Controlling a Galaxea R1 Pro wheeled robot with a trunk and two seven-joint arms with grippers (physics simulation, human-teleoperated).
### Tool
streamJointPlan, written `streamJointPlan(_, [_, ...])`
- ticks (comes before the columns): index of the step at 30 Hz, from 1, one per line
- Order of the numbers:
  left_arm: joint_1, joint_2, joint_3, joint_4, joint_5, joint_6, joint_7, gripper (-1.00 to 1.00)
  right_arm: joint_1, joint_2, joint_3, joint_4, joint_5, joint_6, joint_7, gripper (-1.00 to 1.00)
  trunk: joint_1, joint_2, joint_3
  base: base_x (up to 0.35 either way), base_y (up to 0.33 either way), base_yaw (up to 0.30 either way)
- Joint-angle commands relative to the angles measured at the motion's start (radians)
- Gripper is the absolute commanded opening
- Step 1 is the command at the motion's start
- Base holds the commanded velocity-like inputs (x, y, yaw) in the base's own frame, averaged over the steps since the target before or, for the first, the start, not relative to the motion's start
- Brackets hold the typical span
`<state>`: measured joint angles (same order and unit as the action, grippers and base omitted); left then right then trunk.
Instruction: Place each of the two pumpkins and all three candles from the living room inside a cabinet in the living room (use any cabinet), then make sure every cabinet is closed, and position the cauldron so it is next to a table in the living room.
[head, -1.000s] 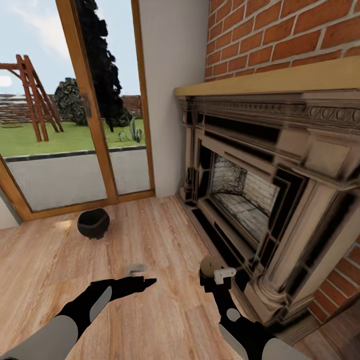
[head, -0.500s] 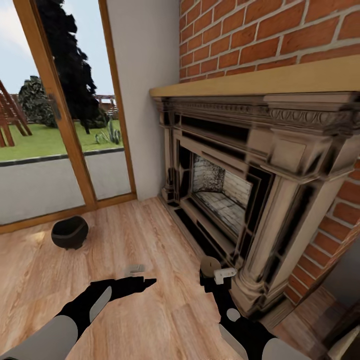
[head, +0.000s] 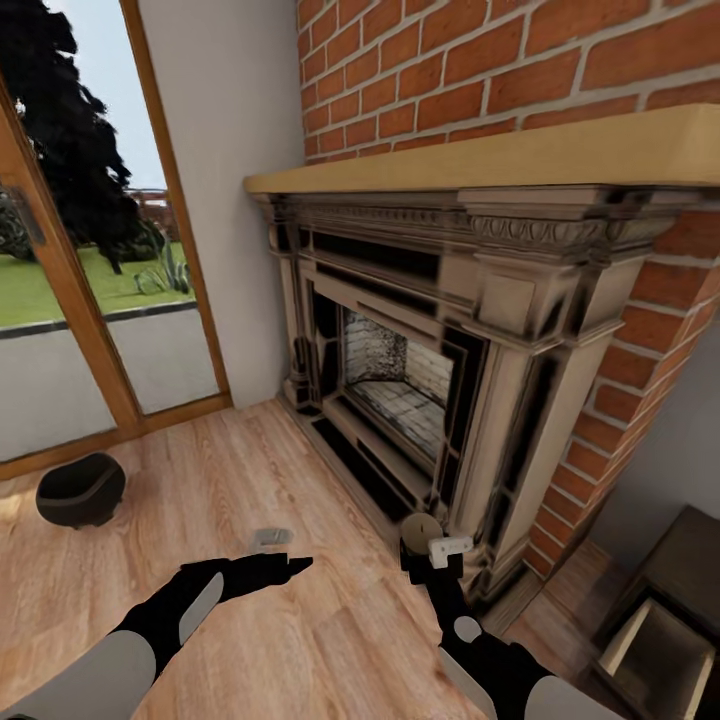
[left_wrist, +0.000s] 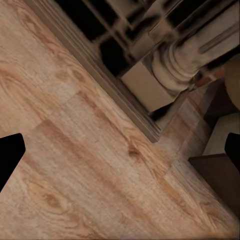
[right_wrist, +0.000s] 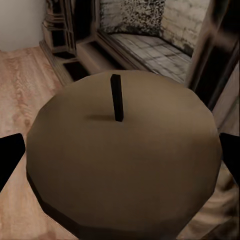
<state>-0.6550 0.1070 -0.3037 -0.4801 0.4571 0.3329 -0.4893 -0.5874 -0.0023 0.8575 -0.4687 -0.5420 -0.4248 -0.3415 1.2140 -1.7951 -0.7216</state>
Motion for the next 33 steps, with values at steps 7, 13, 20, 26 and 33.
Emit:
streamJointPlan(7, [0.000, -0.001, 0.000, 0.000, 0.000, 0.000, 0.000, 1.00, 0.000, 0.001, 0.000, 0.001, 0.001, 0.000, -0.001, -1.00, 0.000, 0.000, 0.000, 0.000, 0.000, -0.283])
streamJointPlan(13, [0.000, -0.001, -0.001, 0.000, 0.000, 0.000, 0.000, 1.00, 0.000, 0.000, 0.000, 0.002, 0.000, 0.000, 0.001, -1.00, 0.000, 0.000, 0.000, 0.000, 0.000, -0.283])
streamJointPlan(20, [0.000, -0.001, -0.002, 0.000, 0.000, 0.000, 0.000, 1.00, 0.000, -0.017, -0.001, 0.015, 0.000, 0.000, 0.001, -1.00, 0.000, 0.000, 0.000, 0.000, 0.000, -0.283])
streamJointPlan(26, [0.000, -0.001, -0.002, 0.000, 0.000, 0.000, 0.000, 1.00, 0.000, -0.018, -0.002, 0.016, 0.001, 0.000, 0.001, -1.00, 0.000, 0.000, 0.000, 0.000, 0.000, -0.283])
streamJointPlan(33, [0.000, -0.001, -0.002, 0.000, 0.000, 0.000, 0.000, 1.00, 0.000, -0.018, -0.002, 0.020, -0.001, -0.001, 0.001, -1.00, 0.000, 0.000, 0.000, 0.000, 0.000, -0.283])
